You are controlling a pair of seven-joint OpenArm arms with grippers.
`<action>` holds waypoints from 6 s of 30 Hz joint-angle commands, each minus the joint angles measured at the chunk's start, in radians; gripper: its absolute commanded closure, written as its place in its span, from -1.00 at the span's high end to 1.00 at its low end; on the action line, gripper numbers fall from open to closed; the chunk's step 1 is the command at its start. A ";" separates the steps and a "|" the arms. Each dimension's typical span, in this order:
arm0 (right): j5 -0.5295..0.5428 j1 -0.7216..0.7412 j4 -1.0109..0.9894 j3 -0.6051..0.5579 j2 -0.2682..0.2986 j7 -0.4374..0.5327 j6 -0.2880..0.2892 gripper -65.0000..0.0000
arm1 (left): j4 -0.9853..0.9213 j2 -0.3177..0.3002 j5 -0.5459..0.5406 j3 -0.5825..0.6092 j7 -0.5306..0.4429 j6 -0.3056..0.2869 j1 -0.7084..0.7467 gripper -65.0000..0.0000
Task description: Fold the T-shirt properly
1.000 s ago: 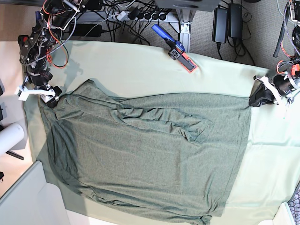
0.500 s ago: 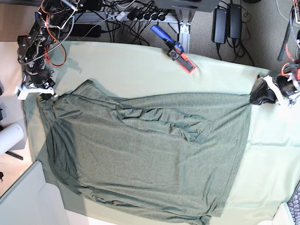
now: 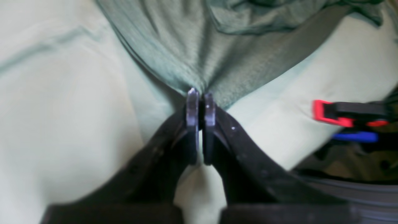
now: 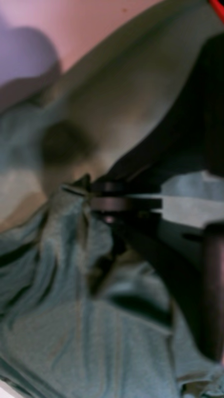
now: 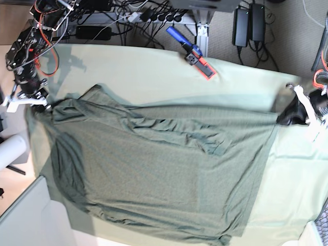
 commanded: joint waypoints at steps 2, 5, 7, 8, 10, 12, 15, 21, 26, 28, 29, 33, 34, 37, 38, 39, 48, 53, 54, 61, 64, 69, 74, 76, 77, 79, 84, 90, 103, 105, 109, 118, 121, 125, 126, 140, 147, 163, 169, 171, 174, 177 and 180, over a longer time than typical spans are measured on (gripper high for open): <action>0.005 0.040 0.018 0.006 0.024 0.024 0.025 -1.00 | 0.016 -0.023 -0.003 -0.007 -0.025 -0.010 -0.047 -1.00; -0.016 0.072 0.011 0.006 0.024 0.024 0.027 -1.00 | 0.016 -0.029 0.008 -0.007 -0.024 -0.010 -0.088 -1.00; -0.042 0.100 -0.002 0.004 0.024 0.024 0.027 -1.00 | 0.014 -0.028 0.026 -0.007 -0.024 -0.010 -0.106 -1.00; -0.053 0.112 -0.010 0.000 0.024 0.024 0.027 -1.00 | 0.012 -0.029 0.032 -0.007 -0.024 -0.010 -0.114 -1.00; -0.084 0.138 -0.033 -0.016 0.024 0.025 0.027 -1.00 | 0.011 -0.029 0.034 -0.007 -0.024 -0.010 -0.124 -1.00; -0.115 0.168 -0.073 -0.042 0.024 0.028 0.026 -1.00 | 0.011 -0.029 0.035 -0.005 -0.024 -0.010 -0.133 -1.00; -0.142 0.217 -0.142 -0.083 0.024 0.028 0.026 -1.00 | 0.010 -0.028 0.035 -0.005 -0.024 -0.010 -0.141 -1.00; -0.120 0.230 -0.143 -0.118 0.024 -0.087 0.027 -1.00 | 0.010 -0.028 0.035 -0.005 -0.024 -0.010 -0.140 -1.00; -0.065 0.193 -0.057 -0.116 0.022 -0.132 0.029 0.13 | 0.010 -0.028 0.031 -0.005 -0.024 -0.010 -0.140 -1.00; -0.063 0.165 -0.006 -0.113 0.021 -0.149 0.029 0.16 | 0.010 -0.028 0.031 -0.005 -0.024 -0.010 -0.140 -1.00; -0.061 0.148 0.020 -0.113 0.021 -0.153 0.029 0.16 | 0.010 -0.028 0.031 -0.005 -0.024 -0.010 -0.140 -1.00; -0.035 0.061 0.127 -0.113 0.005 -0.161 0.030 0.16 | 0.010 -0.028 0.031 -0.005 -0.024 -0.010 -0.140 -1.00; -0.035 0.034 0.152 -0.113 -0.006 -0.161 0.030 0.16 | 0.010 -0.028 0.031 -0.005 -0.024 -0.010 -0.140 -1.00; -0.016 -0.045 0.202 -0.113 -0.061 -0.161 0.031 0.16 | 0.010 -0.028 0.031 -0.005 -0.024 -0.010 -0.134 -1.00; -0.009 -0.066 0.210 -0.113 -0.084 -0.158 0.040 0.16 | 0.010 -0.028 0.028 -0.005 -0.024 -0.010 -0.131 -1.00; 0.000 -0.083 0.213 -0.113 -0.106 -0.154 0.045 0.16 | 0.010 -0.028 0.026 -0.005 -0.024 -0.010 -0.128 -1.00; 0.014 -0.096 0.213 -0.113 -0.248 -0.116 0.047 0.16 | 0.010 -0.028 0.023 -0.005 -0.024 -0.010 -0.124 -1.00; 0.014 -0.096 0.213 -0.113 -0.264 -0.102 0.047 -0.23 | 0.010 -0.027 0.023 -0.005 -0.024 -0.010 -0.123 -1.00; 0.014 -0.096 0.213 -0.113 -0.264 -0.102 0.047 -0.49 | 0.010 -0.027 0.023 -0.005 -0.024 -0.010 -0.123 -1.00; 0.059 -0.093 0.269 -0.113 -0.264 -0.100 0.048 -1.00 | 0.010 -0.027 0.024 -0.005 -0.024 -0.010 -0.123 -1.00; 0.059 -0.092 0.339 -0.113 -0.264 -0.100 0.048 -1.00 | 0.010 -0.027 0.024 -0.005 -0.024 -0.010 -0.123 -1.00; 0.042 -0.035 0.368 -0.113 -0.264 -0.100 0.048 -1.00 | 0.010 -0.027 0.024 -0.005 -0.024 -0.010 -0.121 -1.00; -0.016 0.053 0.353 -0.114 -0.264 -0.093 0.050 -1.00 | 0.010 -0.027 0.023 -0.005 -0.024 -0.010 -0.110 -1.00; -0.033 0.093 0.327 -0.114 -0.264 -0.087 0.053 -1.00 | 0.010 -0.027 0.023 -0.005 -0.024 -0.010 -0.107 -1.00; -0.041 0.111 0.307 -0.118 -0.262 -0.087 0.053 -1.00 | 0.010 -0.027 0.023 -0.005 -0.024 -0.010 -0.107 -1.00; -0.054 0.144 0.262 -0.134 -0.261 -0.081 0.056 -1.00 | 0.010 -0.028 0.024 -0.005 -0.024 -0.010 -0.104 -1.00; -0.077 0.197 0.160 -0.208 -0.261 -0.049 0.056 -1.00 | 0.010 -0.027 0.023 -0.005 -0.024 -0.010 -0.098 -1.00; -0.182 0.203 0.140 -0.291 -0.261 -0.013 0.056 0.28 | 0.010 -0.027 0.023 -0.005 -0.024 -0.010 -0.093 -1.00; -0.177 0.160 0.240 -0.196 -0.197 -0.133 0.056 0.34 | 0.011 -0.028 0.023 -0.005 -0.037 -0.010 -0.110 -1.00; -0.173 0.142 0.262 -0.148 -0.185 -0.133 0.056 0.34 | 0.011 -0.029 0.023 -0.005 -0.036 -0.010 -0.134 -1.00; -0.145 0.089 0.262 -0.089 -0.144 -0.132 0.056 0.34 | 0.011 -0.028 0.016 -0.005 -0.036 -0.010 -0.201 -1.00; -0.128 0.012 0.262 -0.077 -0.125 -0.106 0.055 0.34 | -0.058 -0.025 0.049 0.015 -0.090 -0.010 -0.260 -1.00; -0.121 0.015 0.262 -0.077 -0.125 -0.103 0.056 0.34 | -0.145 -0.025 0.087 0.060 -0.127 -0.010 -0.303 -1.00; -0.122 0.014 0.262 -0.077 -0.126 -0.099 0.055 0.34 | -0.273 -0.025 0.107 0.137 -0.161 -0.010 -0.387 -1.00; -0.122 0.014 0.262 -0.077 -0.126 -0.099 0.055 0.34 | -0.300 -0.025 0.107 0.155 -0.162 -0.010 -0.408 -1.00; -0.126 0.014 0.262 -0.077 -0.124 -0.077 0.055 0.34 | -0.540 -0.017 0.272 0.290 -0.230 -0.010 -0.515 -0.10; -0.135 0.014 0.262 -0.044 -0.091 -0.077 0.044 0.34 | -0.517 -0.017 0.153 0.209 -0.101 0.010 -0.514 0.10; -0.083 0.020 0.010 0.016 0.005 -0.020 0.044 0.34 | -0.507 -0.003 -0.095 0.104 0.035 -0.010 -0.458 0.10; -0.080 0.027 -0.018 -0.016 0.005 0.040 0.043 0.34 | -0.511 0.016 -0.075 0.104 0.023 -0.010 -0.453 0.20; -0.080 0.042 -0.021 -0.017 0.005 0.039 0.044 0.34 | -0.513 0.020 -0.074 0.105 0.024 -0.010 -0.453 0.26; -0.080 0.074 -0.035 -0.017 0.005 0.039 0.044 0.34 | -0.531 0.035 -0.073 0.105 0.022 -0.010 -0.453 0.26; -0.080 0.111 -0.076 -0.021 0.005 0.035 0.044 0.34 | -0.571 0.056 -0.039 0.105 -0.007 -0.010 -0.454 0.26; -0.081 0.137 -0.125 -0.024 0.002 0.032 0.044 0.34 | -0.620 0.069 -0.010 0.105 -0.053 -0.010 -0.454 0.26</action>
